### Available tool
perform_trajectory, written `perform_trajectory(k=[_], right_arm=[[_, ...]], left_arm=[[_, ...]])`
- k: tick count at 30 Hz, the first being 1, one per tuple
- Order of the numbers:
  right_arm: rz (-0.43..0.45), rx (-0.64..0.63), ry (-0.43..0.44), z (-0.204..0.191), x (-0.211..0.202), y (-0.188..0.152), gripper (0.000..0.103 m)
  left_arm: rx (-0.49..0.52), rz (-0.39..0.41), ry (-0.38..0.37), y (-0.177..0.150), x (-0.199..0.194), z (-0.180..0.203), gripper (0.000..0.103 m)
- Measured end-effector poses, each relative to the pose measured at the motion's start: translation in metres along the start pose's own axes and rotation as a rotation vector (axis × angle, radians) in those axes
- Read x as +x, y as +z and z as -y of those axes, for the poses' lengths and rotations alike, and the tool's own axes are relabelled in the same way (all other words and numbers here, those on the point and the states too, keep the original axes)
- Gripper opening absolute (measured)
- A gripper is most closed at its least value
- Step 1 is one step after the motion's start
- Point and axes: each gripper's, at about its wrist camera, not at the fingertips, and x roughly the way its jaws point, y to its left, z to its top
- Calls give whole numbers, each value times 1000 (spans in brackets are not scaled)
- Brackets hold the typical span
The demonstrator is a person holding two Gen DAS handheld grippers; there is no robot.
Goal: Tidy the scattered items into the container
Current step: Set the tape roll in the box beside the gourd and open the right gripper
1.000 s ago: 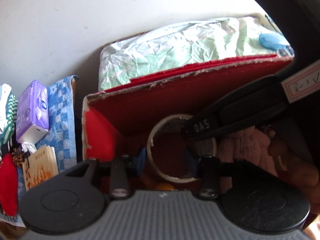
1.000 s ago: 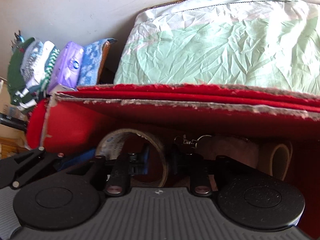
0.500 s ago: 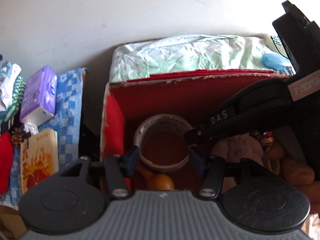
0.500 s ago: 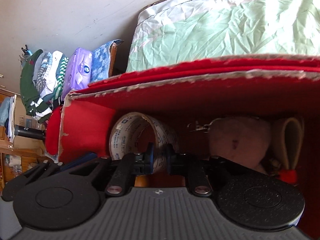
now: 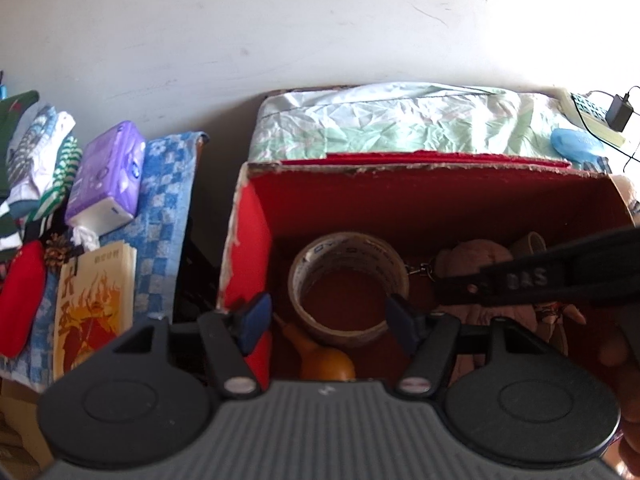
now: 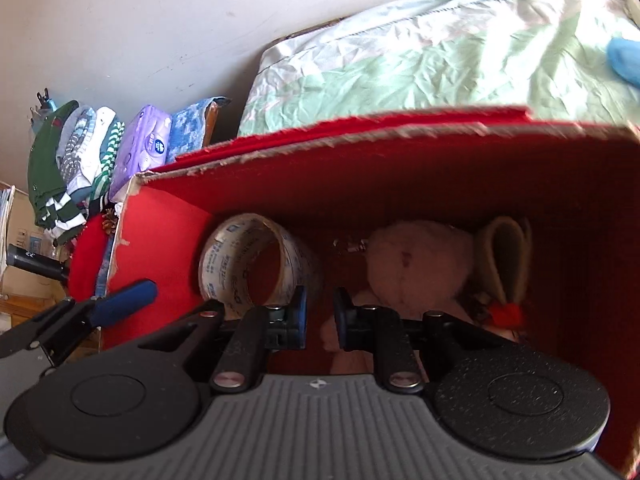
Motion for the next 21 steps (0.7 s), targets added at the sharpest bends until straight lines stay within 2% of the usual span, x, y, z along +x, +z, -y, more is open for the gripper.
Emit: perform_trajectory(k=[3, 6, 8, 10, 14, 15, 18, 21], right_arm=[[5, 57, 23, 10, -10, -7, 17], [38, 67, 10, 10, -22, -17, 17], [54, 68, -2, 7, -29, -23, 18], [73, 48, -41, 1, -34, -28, 20], [123, -13, -175, -13, -43, -39, 22], [135, -22, -195, -13, -46, -43, 22], [151, -22, -221, -6, -54, -51, 22], [158, -6, -226, 0, -59, -57, 22]], left_arm=[[-27, 18, 24, -3, -10, 0, 70], [-38, 48, 62, -7, -22, 2, 73], [-52, 64, 61, -10, -29, 2, 74], [-69, 69, 55, -12, -35, 1, 76], [-70, 76, 65, -19, -43, 5, 78], [-73, 78, 62, -20, -45, 5, 81], [-81, 96, 67, -24, -52, 8, 90], [-75, 106, 74, -26, -56, 11, 91]])
